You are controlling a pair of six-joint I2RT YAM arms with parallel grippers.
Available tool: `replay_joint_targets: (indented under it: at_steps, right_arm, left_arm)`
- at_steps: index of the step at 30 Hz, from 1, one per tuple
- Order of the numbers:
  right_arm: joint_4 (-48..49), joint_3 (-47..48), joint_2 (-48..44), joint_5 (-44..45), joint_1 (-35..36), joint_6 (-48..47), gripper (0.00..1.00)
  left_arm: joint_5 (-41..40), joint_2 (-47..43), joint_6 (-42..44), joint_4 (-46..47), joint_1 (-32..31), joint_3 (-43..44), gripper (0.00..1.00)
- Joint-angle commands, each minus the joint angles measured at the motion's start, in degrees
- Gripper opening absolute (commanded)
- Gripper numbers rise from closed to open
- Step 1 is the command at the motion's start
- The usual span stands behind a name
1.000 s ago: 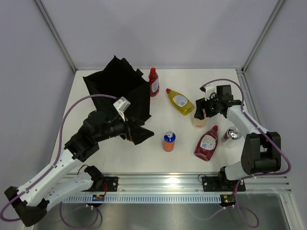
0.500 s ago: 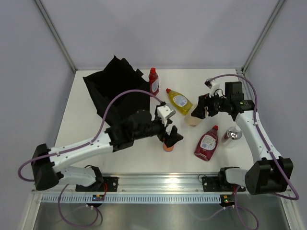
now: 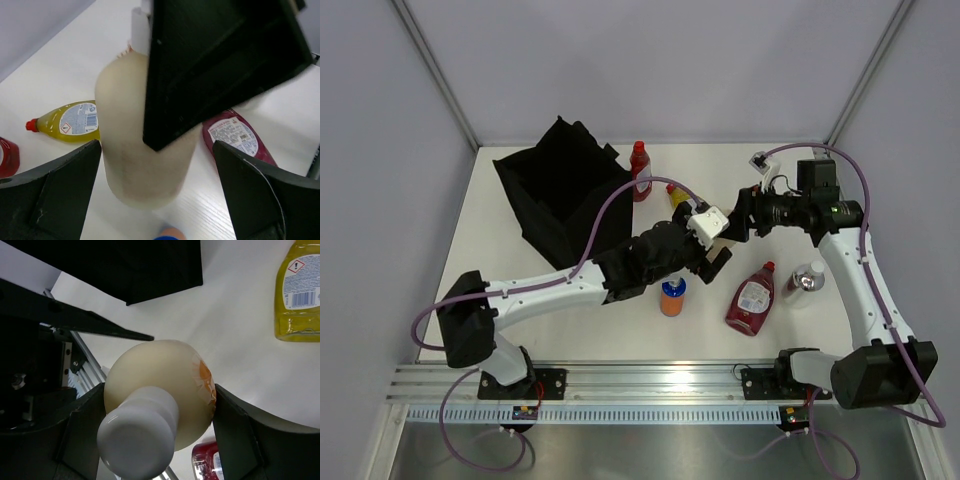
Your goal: Place the personal care products into the canvas bag
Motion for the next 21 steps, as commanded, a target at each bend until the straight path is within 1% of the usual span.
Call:
replay_joint_targets:
  at_steps: [1,2,4,7,8,11,12,14,15,16,18,19,20,21]
  right_arm:
    - [1.7,4.1,-3.7,-10.1,0.1,2.8,0.0]
    - [1.1,3.9,-3.7,-10.6,0.1,2.5,0.0]
    - [0.9,3.1,-3.8,-12.7,0.1,2.4,0.0]
    - [1.1,2.7,-4.5,-14.3,0.1,2.8,0.0]
    - [1.4,2.9,-4.8,-14.5,0.1,3.2,0.0]
    - [1.4,3.3,-4.9,-14.9,0.1,3.6,0.0]
    - [1.4,3.3,-4.8,-14.9,0.1,3.6,0.0]
    - [1.3,3.0,-4.6,-14.8,0.1,3.5,0.0]
    - [1.5,2.9,-4.5,-14.5,0.1,3.5,0.0]
    - [1.5,2.6,-4.4,-14.4,0.1,3.4,0.0]
    - [1.4,2.3,-4.4,-14.2,0.1,2.1,0.08]
    - [1.4,2.2,-4.4,-14.2,0.1,1.6,0.1]
    - [1.0,2.0,-4.4,-14.8,0.1,0.3,0.16]
    - [1.1,1.8,-4.4,-15.0,0.1,0.2,0.25]
  left_arm:
    - [-6.5,2.6,2.4,5.7,-0.1,4.9,0.99]
    - [-8.0,3.0,2.5,6.0,0.0,5.1,0.99]
    - [-8.7,4.0,2.7,6.8,-0.1,5.7,0.99]
    - [-7.0,5.5,3.4,6.2,0.0,7.0,0.99]
    - [-5.3,5.7,3.5,6.0,0.0,7.0,0.98]
    - [-4.7,6.3,3.6,5.7,-0.1,6.9,0.93]
    - [-4.8,6.2,3.6,5.8,0.0,6.8,0.86]
    - [-4.6,5.4,3.6,6.6,0.0,5.8,0.77]
    - [-4.6,5.1,3.6,6.9,-0.1,5.4,0.65]
    - [-4.4,4.6,3.6,7.0,-0.1,5.1,0.57]
    - [-4.3,3.7,3.6,7.1,-0.1,4.5,0.36]
    - [-4.4,3.5,3.7,6.8,-0.1,4.4,0.18]
    - [-4.5,3.1,3.7,6.6,0.0,4.1,0.11]
    - [-4.5,2.4,3.8,6.5,-0.1,3.9,0.06]
